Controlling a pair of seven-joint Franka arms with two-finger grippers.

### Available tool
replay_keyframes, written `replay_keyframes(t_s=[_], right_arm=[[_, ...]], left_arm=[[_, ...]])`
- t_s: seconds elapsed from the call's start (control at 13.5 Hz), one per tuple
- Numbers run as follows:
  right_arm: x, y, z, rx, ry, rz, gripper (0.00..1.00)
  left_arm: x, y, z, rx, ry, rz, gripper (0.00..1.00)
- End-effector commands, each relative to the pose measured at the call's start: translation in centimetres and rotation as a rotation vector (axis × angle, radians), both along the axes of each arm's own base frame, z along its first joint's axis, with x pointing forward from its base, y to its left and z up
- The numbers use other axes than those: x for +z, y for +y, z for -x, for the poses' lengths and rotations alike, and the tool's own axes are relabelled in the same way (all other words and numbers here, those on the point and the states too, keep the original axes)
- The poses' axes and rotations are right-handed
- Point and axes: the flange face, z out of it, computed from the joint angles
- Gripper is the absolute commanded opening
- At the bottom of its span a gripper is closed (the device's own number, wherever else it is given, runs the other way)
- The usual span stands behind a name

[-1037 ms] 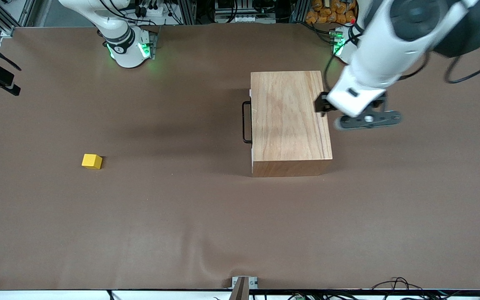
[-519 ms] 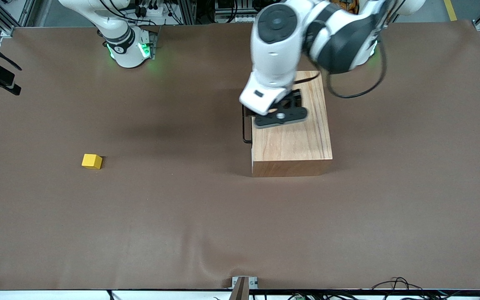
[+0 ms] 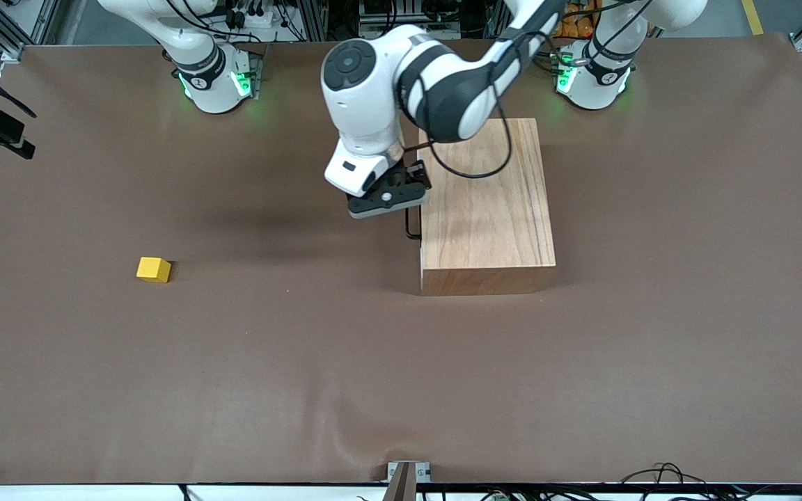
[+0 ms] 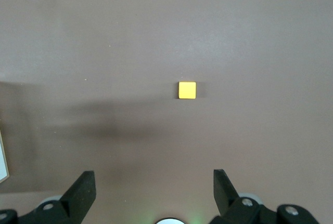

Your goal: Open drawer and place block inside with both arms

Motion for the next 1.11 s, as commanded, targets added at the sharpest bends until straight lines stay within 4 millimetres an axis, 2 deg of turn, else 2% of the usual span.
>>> replay_keyframes(t_s=[0.0,0.07,0.44,0.89,1.04], right_arm=[[0.5,-0.2,0.0,-0.009,0.002,0.013,1.0],[0.5,-0.2,0.0,-0.01,0.002,0.013,1.0],[0.3,-0.3,0.0,-0.012,0.008,0.013,1.0],[0.1,-0.3,0.1,-0.012,0.02,0.014,1.0],[0.1,-0.4,0.1,-0.013,0.02,0.014,1.0]], left_arm=[[-1.1,-1.1,-0.4,0.02,-0.048,-0.004,1.0],[-2.0,-1.7,0.3,0.009,-0.046,-0.017,1.0],[-7.7,-2.0,0.6,0.0,0.001,-0.089,1.0],[-9.9,-1.8,1.0,-0.007,0.032,-0.132,1.0],[-10.9,-2.4,2.0,-0.025,0.038,-0.148,1.0]])
